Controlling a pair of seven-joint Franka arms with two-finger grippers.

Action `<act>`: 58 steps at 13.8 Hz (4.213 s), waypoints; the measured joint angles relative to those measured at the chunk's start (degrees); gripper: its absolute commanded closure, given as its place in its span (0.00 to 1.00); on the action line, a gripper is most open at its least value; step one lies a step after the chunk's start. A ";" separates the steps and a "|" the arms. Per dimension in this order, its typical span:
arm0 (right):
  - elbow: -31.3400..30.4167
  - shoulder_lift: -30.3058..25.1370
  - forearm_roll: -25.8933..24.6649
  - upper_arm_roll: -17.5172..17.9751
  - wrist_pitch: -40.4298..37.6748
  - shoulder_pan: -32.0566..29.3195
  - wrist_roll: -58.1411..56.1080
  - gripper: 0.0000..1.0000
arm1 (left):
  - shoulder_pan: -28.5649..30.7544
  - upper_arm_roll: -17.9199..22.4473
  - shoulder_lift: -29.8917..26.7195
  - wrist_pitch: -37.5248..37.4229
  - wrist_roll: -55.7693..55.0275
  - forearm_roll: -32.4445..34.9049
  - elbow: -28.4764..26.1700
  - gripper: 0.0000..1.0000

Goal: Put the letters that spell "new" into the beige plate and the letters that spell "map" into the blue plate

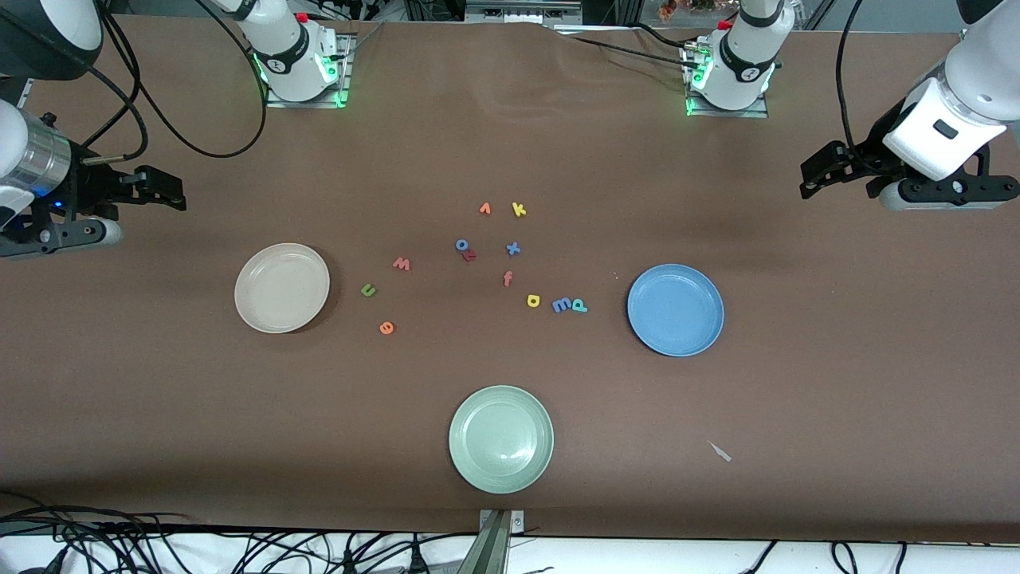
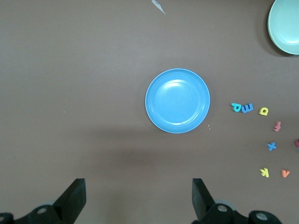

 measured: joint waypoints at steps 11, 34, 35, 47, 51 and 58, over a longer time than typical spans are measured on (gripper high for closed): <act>1.38 1.17 -0.01 0.62 -0.27 0.89 0.07 0.00 | 0.00 0.00 0.00 0.00 0.00 0.00 0.00 0.00; 1.11 2.65 -0.65 0.31 5.34 0.90 0.11 0.00 | 0.00 0.00 0.00 0.00 0.00 0.00 0.00 0.00; 1.04 2.65 -0.65 0.31 5.44 0.90 0.11 0.00 | 0.00 0.00 0.00 0.00 0.00 0.00 0.00 0.00; 0.58 2.65 -0.67 0.21 5.67 0.88 0.11 0.00 | 0.00 0.00 0.00 -0.32 0.00 0.00 0.00 0.00; 0.54 2.65 -0.67 0.20 5.67 0.87 0.11 0.00 | 0.00 0.00 0.00 -0.33 0.00 0.00 0.00 0.00; 0.41 2.65 -0.67 0.19 5.68 0.86 0.11 0.00 | 0.00 0.00 0.00 -0.34 0.00 0.00 0.00 0.00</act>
